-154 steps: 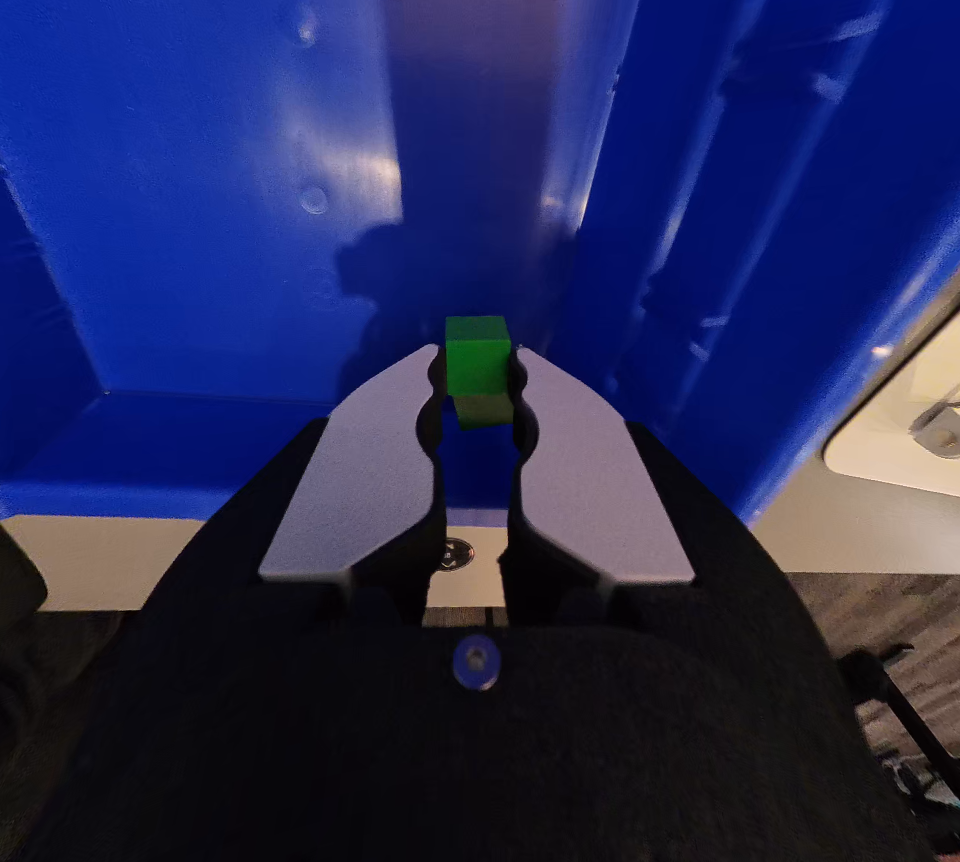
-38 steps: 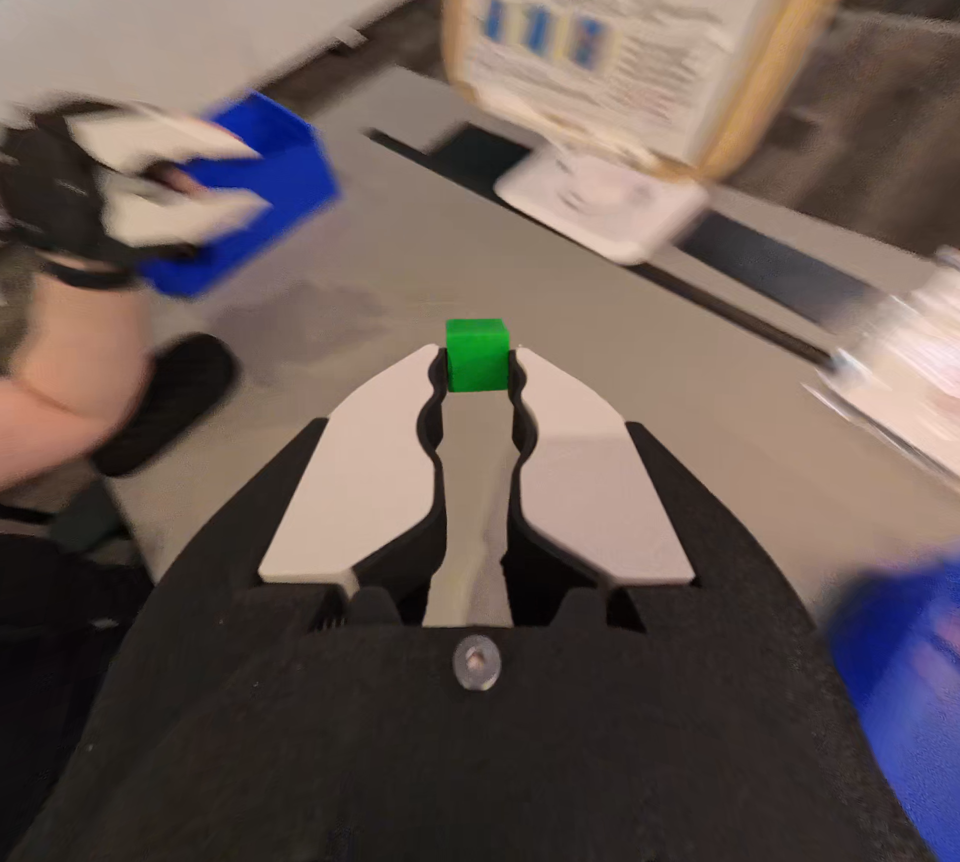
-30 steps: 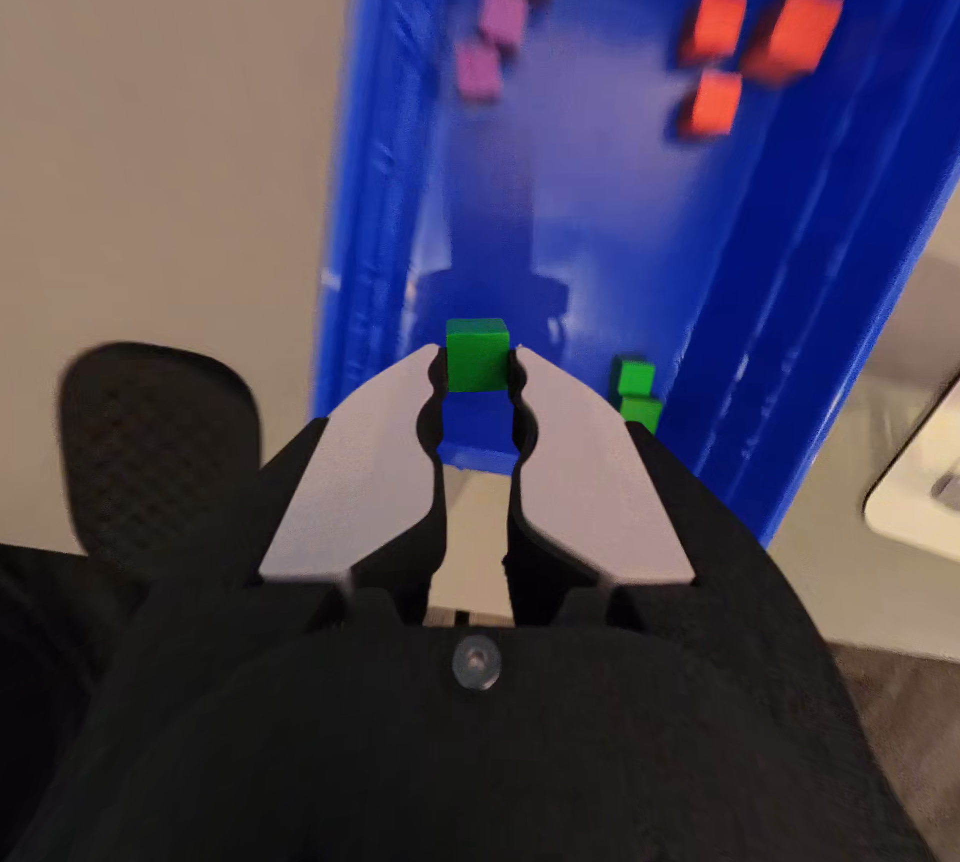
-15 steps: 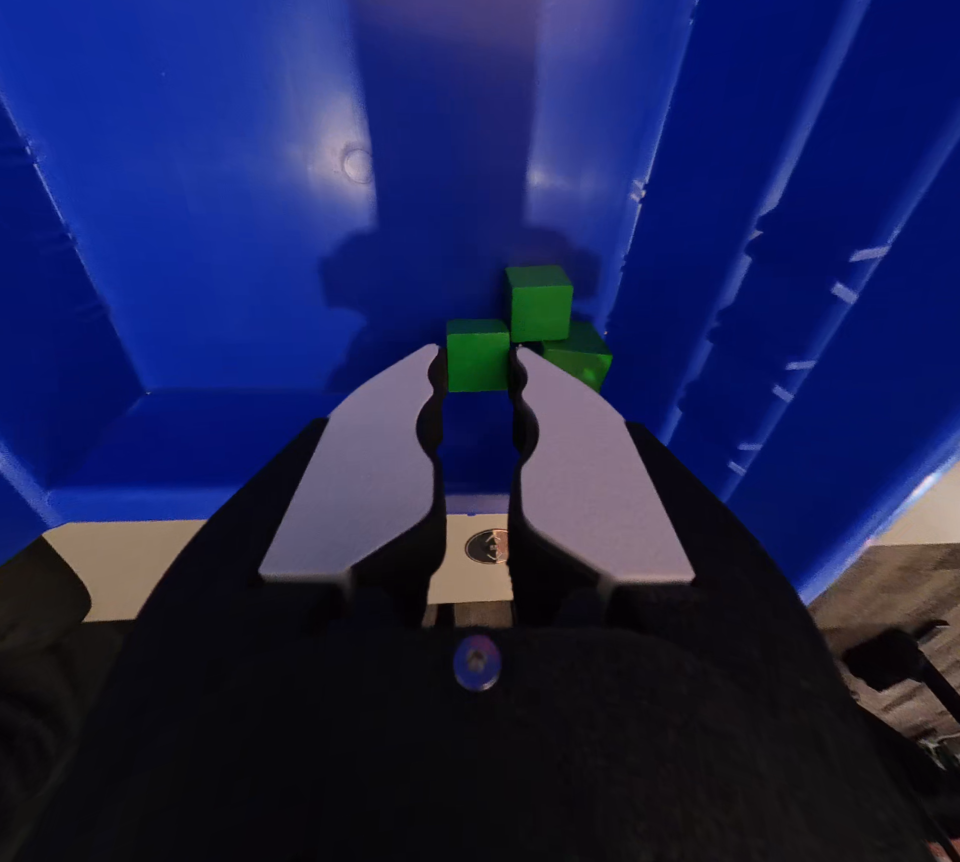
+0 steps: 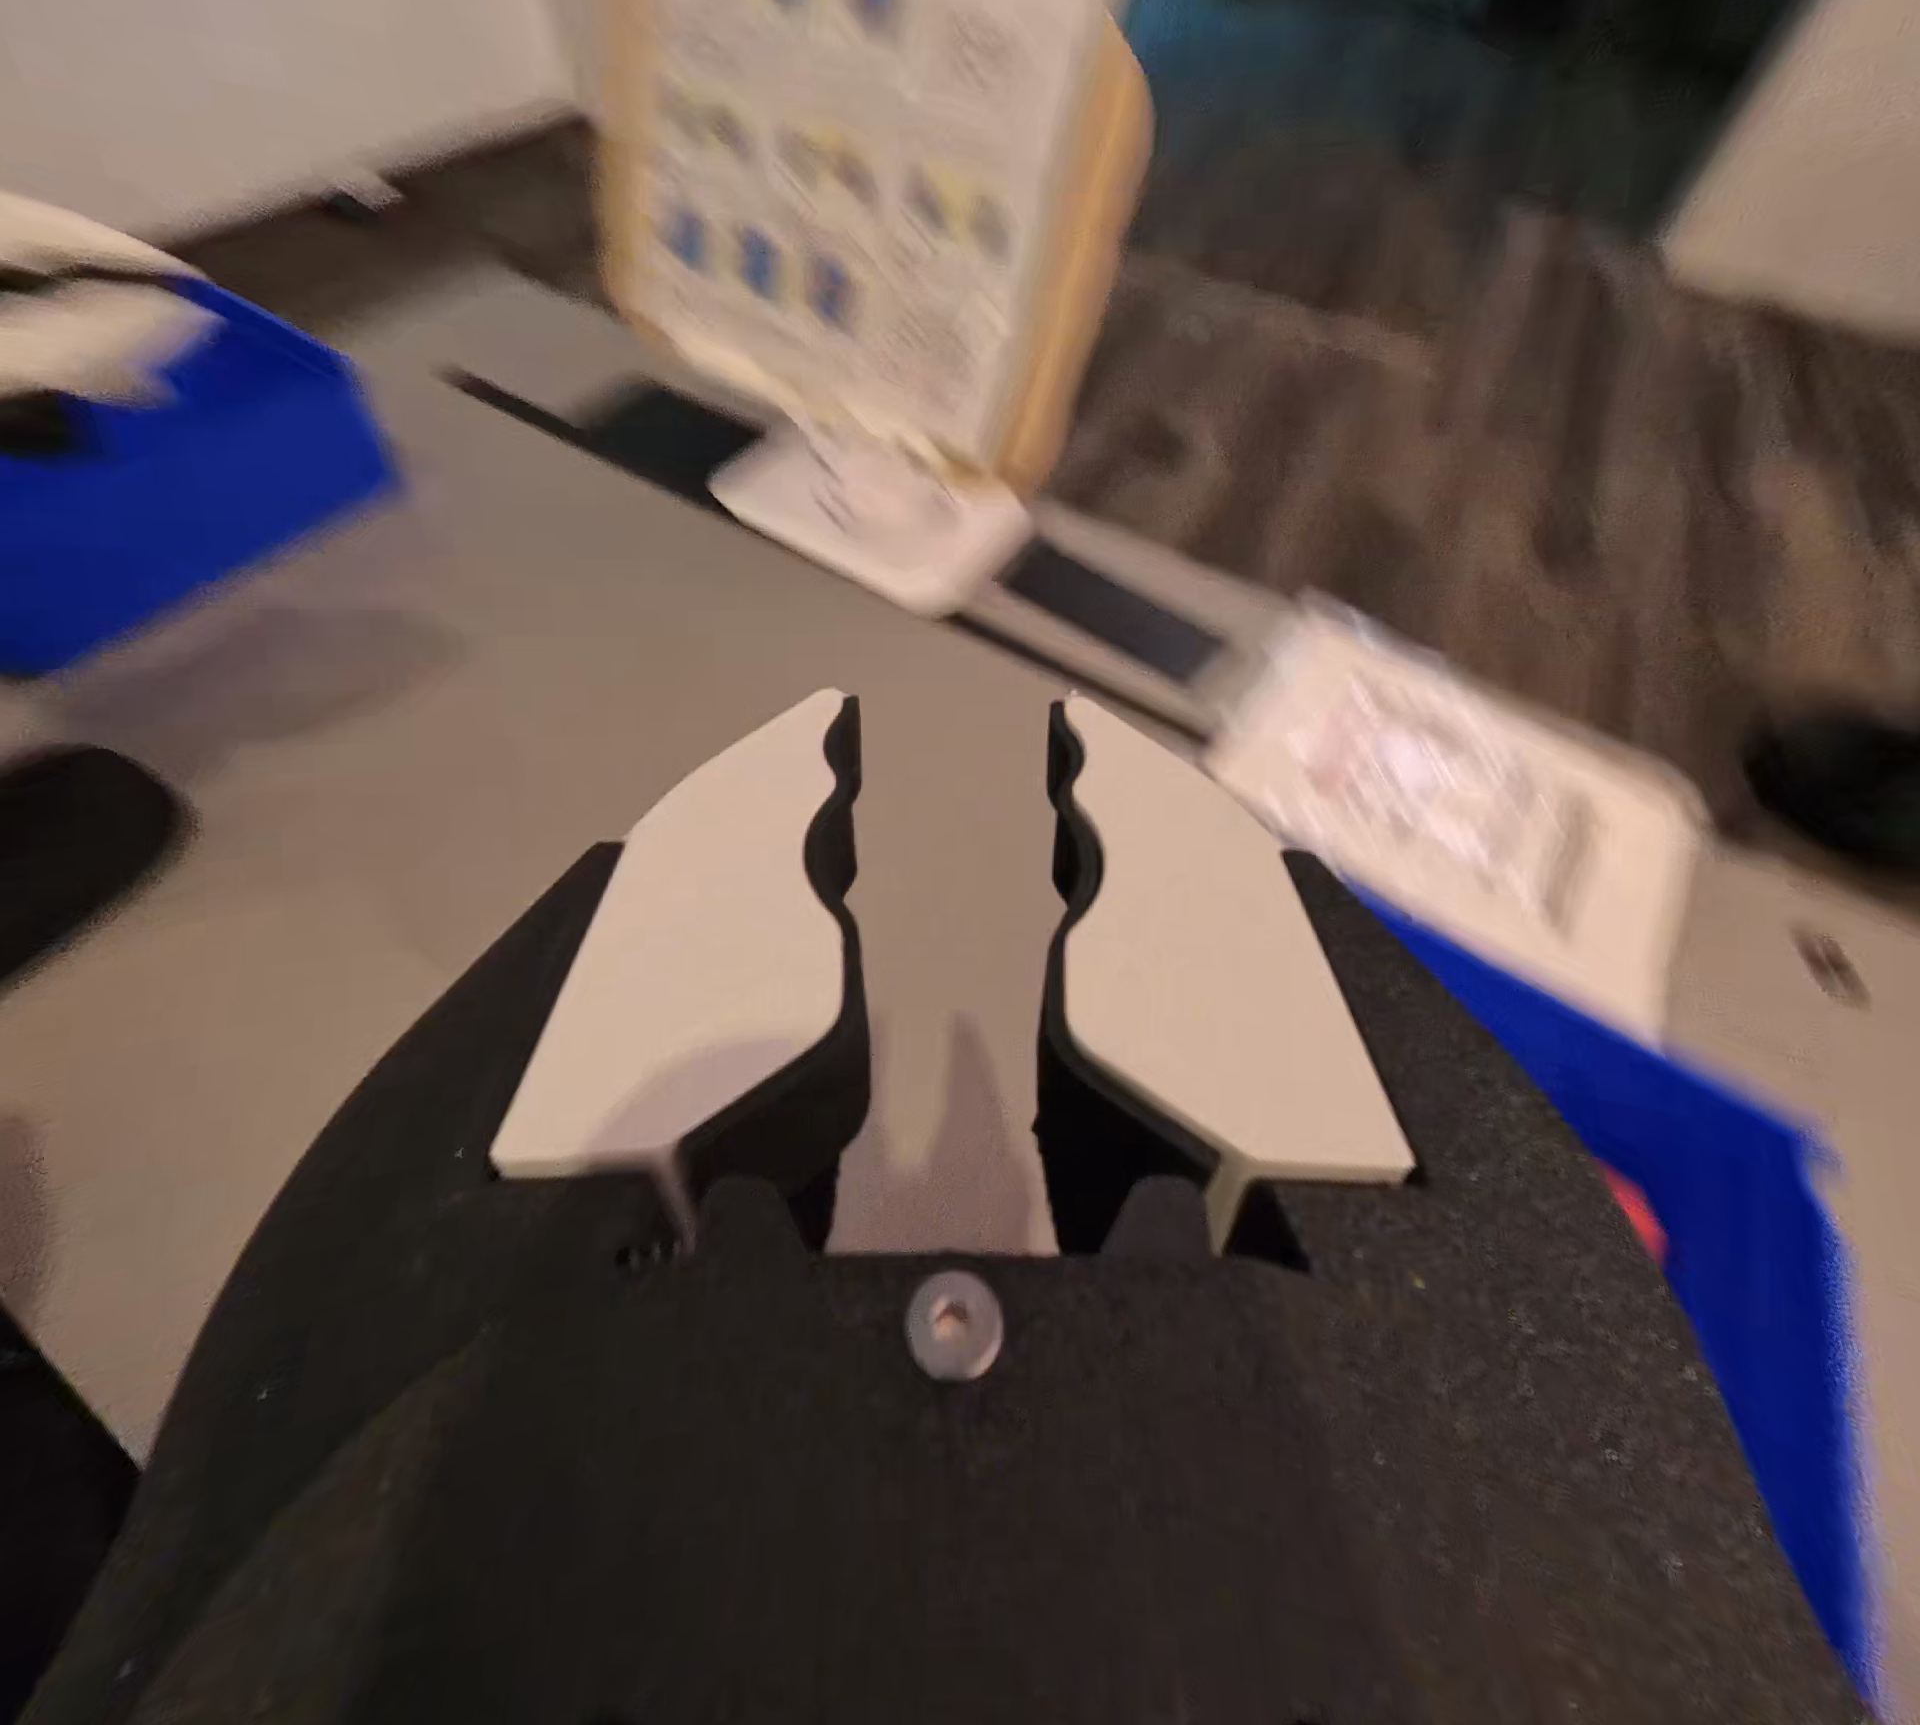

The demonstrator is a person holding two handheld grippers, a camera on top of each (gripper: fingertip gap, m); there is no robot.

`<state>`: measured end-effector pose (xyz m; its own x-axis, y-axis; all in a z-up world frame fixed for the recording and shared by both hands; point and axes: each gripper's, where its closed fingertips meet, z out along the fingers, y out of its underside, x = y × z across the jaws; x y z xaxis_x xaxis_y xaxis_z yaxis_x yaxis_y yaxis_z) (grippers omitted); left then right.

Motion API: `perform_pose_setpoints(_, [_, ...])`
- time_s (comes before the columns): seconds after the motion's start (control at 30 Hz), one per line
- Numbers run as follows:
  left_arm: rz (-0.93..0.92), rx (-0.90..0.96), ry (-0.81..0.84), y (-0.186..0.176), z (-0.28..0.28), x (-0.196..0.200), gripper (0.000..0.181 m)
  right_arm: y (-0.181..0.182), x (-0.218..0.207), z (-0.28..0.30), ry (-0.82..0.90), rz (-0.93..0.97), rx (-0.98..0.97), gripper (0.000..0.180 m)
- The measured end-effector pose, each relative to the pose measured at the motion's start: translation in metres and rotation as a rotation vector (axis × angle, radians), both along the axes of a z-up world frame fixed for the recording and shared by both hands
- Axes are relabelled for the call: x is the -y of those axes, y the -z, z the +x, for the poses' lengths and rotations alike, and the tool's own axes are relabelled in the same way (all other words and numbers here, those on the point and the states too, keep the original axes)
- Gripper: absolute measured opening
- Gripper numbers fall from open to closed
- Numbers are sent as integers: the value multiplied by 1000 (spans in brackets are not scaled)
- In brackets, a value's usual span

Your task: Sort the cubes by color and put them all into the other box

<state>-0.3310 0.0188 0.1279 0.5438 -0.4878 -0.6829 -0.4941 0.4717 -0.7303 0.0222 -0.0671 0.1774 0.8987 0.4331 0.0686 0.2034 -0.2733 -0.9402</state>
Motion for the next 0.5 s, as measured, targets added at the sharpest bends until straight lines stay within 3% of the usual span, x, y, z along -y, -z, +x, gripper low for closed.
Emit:
perform_pose_setpoints(0.07, [-7,9,-13,-1,-5,-2,9,-33,8,-63,-182,148,-49,33])
perform_pose_setpoints(0.13, [-27,3,-7,4,-8,-3,6,-40,16,-112,-348,191,-55,34])
perform_pose_setpoints(0.23, [-57,-8,-35,12,-12,-11,7,-20,13,-151,-481,146,-72,39])
perform_pose_setpoints(0.37, [-84,-9,-47,20,-13,-19,9,23,-9,-166,-526,94,-117,36])
perform_pose_setpoints(0.5, [-85,-27,-83,21,-20,-23,13,54,-33,-166,-525,-82,-166,38])
